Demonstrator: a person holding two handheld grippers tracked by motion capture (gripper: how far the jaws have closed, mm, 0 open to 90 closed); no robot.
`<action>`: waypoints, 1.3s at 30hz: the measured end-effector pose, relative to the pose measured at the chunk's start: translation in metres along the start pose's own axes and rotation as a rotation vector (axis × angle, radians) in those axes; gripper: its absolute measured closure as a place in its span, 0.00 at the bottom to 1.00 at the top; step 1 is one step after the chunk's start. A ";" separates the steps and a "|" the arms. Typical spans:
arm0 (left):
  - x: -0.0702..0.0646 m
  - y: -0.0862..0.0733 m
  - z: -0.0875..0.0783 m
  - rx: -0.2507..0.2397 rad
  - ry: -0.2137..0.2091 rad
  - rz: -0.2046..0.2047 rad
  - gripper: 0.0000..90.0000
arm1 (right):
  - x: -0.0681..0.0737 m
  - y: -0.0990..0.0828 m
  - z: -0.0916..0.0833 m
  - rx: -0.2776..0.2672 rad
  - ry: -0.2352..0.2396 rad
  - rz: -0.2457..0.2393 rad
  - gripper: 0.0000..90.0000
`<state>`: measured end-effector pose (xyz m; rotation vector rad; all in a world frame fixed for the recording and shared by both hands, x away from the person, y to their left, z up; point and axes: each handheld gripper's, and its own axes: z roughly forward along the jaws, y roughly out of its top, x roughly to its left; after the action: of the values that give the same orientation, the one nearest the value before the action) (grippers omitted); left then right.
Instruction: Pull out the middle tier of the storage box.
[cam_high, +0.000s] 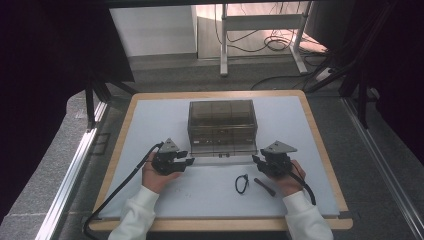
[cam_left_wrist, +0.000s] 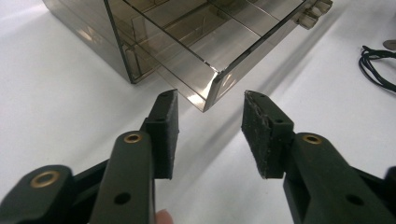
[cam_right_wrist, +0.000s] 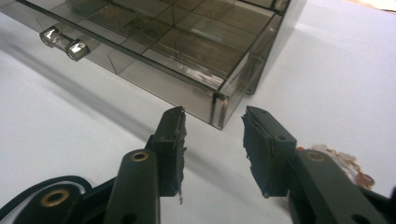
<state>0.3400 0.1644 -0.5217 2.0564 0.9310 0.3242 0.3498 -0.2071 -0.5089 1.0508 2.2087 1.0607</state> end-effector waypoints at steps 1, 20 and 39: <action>0.000 0.000 0.000 0.000 0.000 0.001 0.61 | -0.001 0.000 -0.001 -0.002 0.002 0.000 0.63; -0.001 0.000 -0.003 0.014 0.000 -0.020 0.38 | -0.005 -0.003 -0.008 0.002 0.010 0.018 0.56; 0.006 -0.011 -0.025 0.012 0.005 -0.053 0.33 | -0.007 -0.009 -0.021 0.011 0.012 0.028 0.52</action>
<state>0.3250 0.1874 -0.5156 2.0386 0.9908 0.2968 0.3363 -0.2256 -0.5028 1.0863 2.2171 1.0708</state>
